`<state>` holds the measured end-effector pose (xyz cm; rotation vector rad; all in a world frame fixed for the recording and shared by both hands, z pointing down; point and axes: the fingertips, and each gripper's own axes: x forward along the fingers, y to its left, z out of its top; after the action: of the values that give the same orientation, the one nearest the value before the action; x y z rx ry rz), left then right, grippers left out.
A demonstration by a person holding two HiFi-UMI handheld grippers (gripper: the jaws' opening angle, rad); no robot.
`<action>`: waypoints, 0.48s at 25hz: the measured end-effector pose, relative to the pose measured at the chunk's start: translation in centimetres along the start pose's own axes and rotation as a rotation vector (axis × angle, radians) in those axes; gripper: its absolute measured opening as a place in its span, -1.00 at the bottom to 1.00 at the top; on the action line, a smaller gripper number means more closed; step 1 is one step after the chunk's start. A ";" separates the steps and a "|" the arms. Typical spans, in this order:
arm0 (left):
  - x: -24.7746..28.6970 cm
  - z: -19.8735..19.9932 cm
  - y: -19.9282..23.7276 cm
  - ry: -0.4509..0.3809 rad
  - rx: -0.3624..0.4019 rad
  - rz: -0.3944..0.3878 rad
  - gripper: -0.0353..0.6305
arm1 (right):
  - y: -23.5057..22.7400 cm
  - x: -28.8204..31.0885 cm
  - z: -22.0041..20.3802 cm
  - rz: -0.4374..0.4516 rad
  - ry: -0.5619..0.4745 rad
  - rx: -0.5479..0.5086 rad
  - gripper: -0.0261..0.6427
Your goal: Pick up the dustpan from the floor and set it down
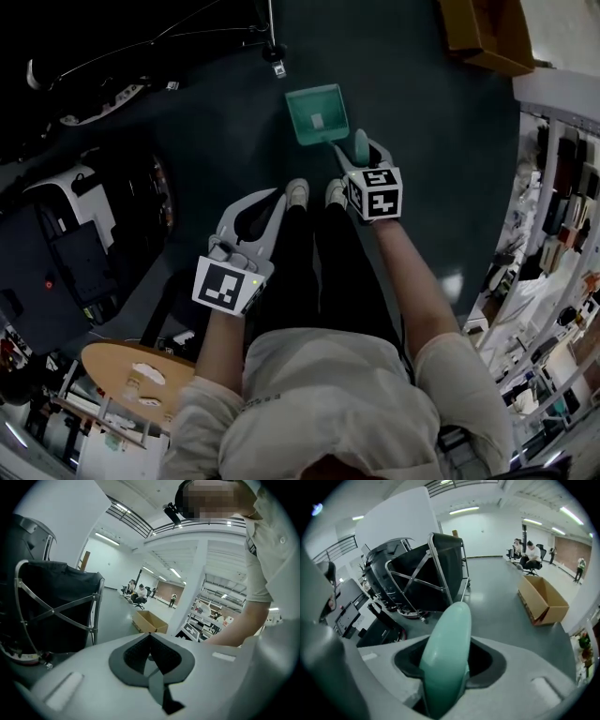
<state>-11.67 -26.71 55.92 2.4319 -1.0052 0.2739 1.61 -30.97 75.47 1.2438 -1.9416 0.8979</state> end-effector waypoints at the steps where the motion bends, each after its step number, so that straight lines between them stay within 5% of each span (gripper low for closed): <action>1: -0.2 -0.4 0.1 0.012 0.005 0.003 -0.84 | 0.3 0.1 0.1 0.009 -0.006 0.007 -0.50; 2: -0.3 -0.7 0.4 0.022 0.006 0.010 -0.84 | 0.6 0.1 0.2 0.009 -0.006 0.004 -0.87; 8: -1.9 0.4 1.3 -0.015 -0.077 0.038 -0.84 | 0.8 -2.2 1.1 -0.053 0.024 -0.024 -0.94; 12: -3.5 1.0 0.6 0.003 0.006 0.029 -0.84 | 1.6 -7.2 1.9 -0.084 0.017 0.036 -0.94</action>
<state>-14.60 -25.48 54.09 2.4228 -1.0402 0.2904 2.23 -28.60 68.28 1.3245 -1.8530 0.9016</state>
